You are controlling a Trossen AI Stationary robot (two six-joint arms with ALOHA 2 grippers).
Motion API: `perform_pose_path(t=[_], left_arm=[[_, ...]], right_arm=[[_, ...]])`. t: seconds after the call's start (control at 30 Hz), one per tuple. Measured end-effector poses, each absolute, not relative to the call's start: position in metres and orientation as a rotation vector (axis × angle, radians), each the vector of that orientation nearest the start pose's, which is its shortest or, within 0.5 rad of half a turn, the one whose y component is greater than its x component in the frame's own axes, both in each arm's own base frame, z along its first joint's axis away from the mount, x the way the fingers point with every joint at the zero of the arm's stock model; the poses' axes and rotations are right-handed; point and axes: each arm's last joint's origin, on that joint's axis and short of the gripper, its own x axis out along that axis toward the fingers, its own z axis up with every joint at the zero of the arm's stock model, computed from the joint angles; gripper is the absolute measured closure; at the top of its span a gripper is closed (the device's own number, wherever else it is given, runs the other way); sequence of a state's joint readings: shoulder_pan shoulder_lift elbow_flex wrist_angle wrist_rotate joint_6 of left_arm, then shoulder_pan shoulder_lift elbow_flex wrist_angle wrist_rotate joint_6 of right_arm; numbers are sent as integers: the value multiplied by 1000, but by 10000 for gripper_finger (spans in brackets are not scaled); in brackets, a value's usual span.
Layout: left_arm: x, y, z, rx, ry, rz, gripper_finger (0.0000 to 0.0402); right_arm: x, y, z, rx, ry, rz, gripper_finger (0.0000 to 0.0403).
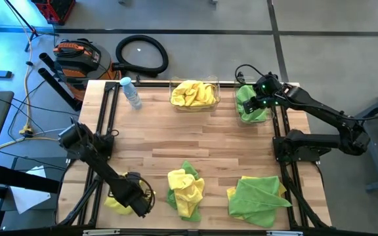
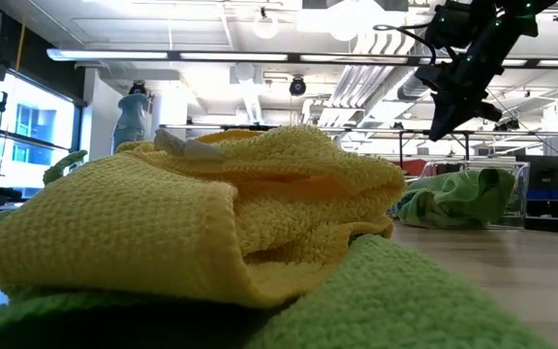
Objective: Sort microfiber towel by color & place in baskets
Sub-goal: Put the left yellow microfiber cloth into the left transparent bin
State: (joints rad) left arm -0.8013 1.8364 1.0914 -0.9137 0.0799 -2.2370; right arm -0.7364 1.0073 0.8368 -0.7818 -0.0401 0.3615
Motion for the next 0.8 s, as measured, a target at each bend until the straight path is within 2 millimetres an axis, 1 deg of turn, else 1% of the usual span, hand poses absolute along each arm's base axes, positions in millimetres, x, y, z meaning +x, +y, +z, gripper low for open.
perform_pose_path(t=[0.07,0.13,0.2,0.3,0.4,0.53,0.63,0.8], left_arm=[[207,-208,143,-1004,1339,1191,391],[207,-196,150,-931,1297,1190,391],[209,-183,167,-891,1286,1154,396],[208,-156,191,-800,1255,1119,399],[210,-125,220,-757,1142,1052,400],[210,-77,255,-678,995,973,401],[213,-42,278,-596,939,916,401],[232,13,319,-417,828,789,401]], right_arm=[[140,-124,265,693,781,-795,402],[141,-122,265,690,786,-775,402],[144,-119,265,685,790,-755,402],[147,-116,265,674,797,-732,402],[150,-113,266,679,780,-721,402],[154,-111,268,687,752,-744,402],[155,-110,268,704,732,-787,402],[158,-107,268,731,715,-809,402]])
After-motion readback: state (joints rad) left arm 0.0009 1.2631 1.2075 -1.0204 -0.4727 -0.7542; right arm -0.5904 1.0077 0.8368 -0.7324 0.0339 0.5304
